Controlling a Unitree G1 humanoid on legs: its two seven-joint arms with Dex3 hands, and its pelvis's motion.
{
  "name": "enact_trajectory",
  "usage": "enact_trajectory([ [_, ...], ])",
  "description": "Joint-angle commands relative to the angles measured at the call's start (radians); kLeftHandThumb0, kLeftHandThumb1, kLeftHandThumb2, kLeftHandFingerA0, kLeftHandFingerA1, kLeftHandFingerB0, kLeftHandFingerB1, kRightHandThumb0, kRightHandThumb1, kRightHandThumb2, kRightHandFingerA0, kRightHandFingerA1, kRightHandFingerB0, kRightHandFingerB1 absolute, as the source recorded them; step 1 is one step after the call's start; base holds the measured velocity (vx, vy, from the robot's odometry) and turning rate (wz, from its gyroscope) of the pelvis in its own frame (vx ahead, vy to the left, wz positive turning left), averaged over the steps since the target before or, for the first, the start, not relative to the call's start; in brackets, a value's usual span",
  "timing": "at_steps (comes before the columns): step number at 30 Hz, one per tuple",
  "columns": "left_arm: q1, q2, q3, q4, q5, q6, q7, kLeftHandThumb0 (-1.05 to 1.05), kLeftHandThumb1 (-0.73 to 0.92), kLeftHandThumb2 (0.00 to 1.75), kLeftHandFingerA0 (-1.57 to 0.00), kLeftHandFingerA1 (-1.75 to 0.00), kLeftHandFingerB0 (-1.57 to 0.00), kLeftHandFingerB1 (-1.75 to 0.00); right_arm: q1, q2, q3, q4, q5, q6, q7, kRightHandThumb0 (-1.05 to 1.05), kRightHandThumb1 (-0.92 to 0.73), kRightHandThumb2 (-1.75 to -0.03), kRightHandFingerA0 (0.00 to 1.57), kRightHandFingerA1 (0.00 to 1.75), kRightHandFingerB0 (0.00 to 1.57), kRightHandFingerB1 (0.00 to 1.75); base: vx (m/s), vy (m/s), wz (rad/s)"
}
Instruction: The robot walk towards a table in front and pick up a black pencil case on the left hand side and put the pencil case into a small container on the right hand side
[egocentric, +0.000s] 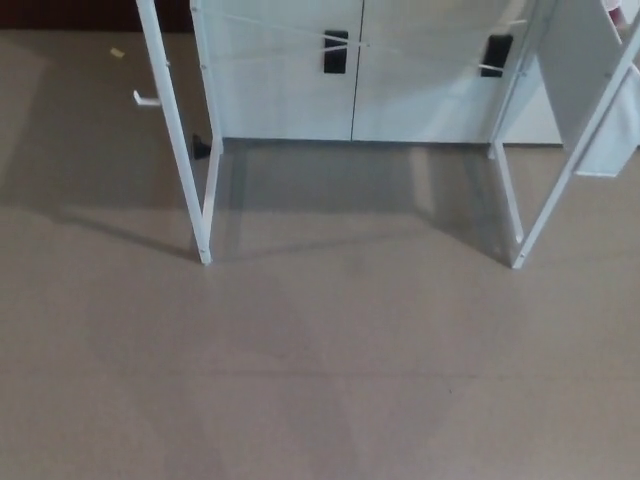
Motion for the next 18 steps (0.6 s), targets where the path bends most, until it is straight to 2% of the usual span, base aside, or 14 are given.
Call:
enact_trajectory([
  [1, -0.003, 0.004, 0.002, -0.005, 0.004, -0.019, 0.003, -0.27, 0.44, 0.58, -0.29, -0.39, -0.23, -0.34, 0.001, -0.016, 0.001, 0.005, 0.003, -0.011, -0.005, -0.41, -0.63, -0.59, 0.49, 0.41, 0.37, 0.33, 0.33, -0.151, -0.54],
  [3, -0.001, 0.006, -0.001, -0.009, 0.009, -0.020, 0.005, -0.27, 0.44, 0.58, -0.28, -0.38, -0.22, -0.34, -0.001, -0.019, 0.006, 0.007, -0.004, -0.007, -0.011, -0.41, -0.63, -0.59, 0.49, 0.40, 0.37, 0.33, 0.25, -0.055, 0.49],
  [7, -0.002, 0.009, -0.003, -0.003, 0.013, -0.030, 0.006, -0.24, 0.48, 0.55, -0.33, -0.37, -0.22, -0.30, -0.005, -0.014, 0.005, 0.008, 0.001, -0.003, -0.017, -0.40, -0.62, -0.60, 0.51, 0.38, 0.37, 0.33, 0.21, -0.079, -0.02],
  [8, -0.004, 0.009, -0.005, 0.000, 0.016, -0.030, 0.011, -0.29, 0.42, 0.59, -0.30, -0.40, -0.23, -0.35, -0.005, -0.013, 0.005, 0.004, 0.003, 0.002, -0.016, -0.40, -0.63, -0.60, 0.50, 0.38, 0.35, 0.33, 0.23, -0.034, -0.02],
  [10, -0.006, 0.006, -0.003, -0.001, 0.013, -0.022, 0.014, -0.28, 0.43, 0.58, -0.29, -0.39, -0.22, -0.34, -0.007, -0.013, 0.004, 0.001, 0.006, 0.010, -0.012, -0.40, -0.63, -0.61, 0.49, 0.37, 0.35, 0.33, 0.24, 0.025, -0.10],
  [15, -0.006, 0.006, -0.003, -0.001, 0.015, -0.020, 0.018, -0.24, 0.48, 0.54, -0.34, -0.37, -0.23, -0.30, -0.010, -0.014, 0.003, 0.009, 0.009, 0.006, -0.004, -0.39, -0.63, -0.59, 0.47, 0.38, 0.35, 0.33, 0.32, 0.116, -0.14],
  [18, 0.000, 0.006, -0.006, -0.001, 0.013, -0.022, 0.008, -0.28, 0.44, 0.59, -0.28, -0.39, -0.21, -0.34, -0.008, -0.016, 0.004, 0.011, 0.007, 0.002, -0.005, -0.41, -0.63, -0.61, 0.48, 0.38, 0.35, 0.33, 0.41, 0.234, -0.20],
])
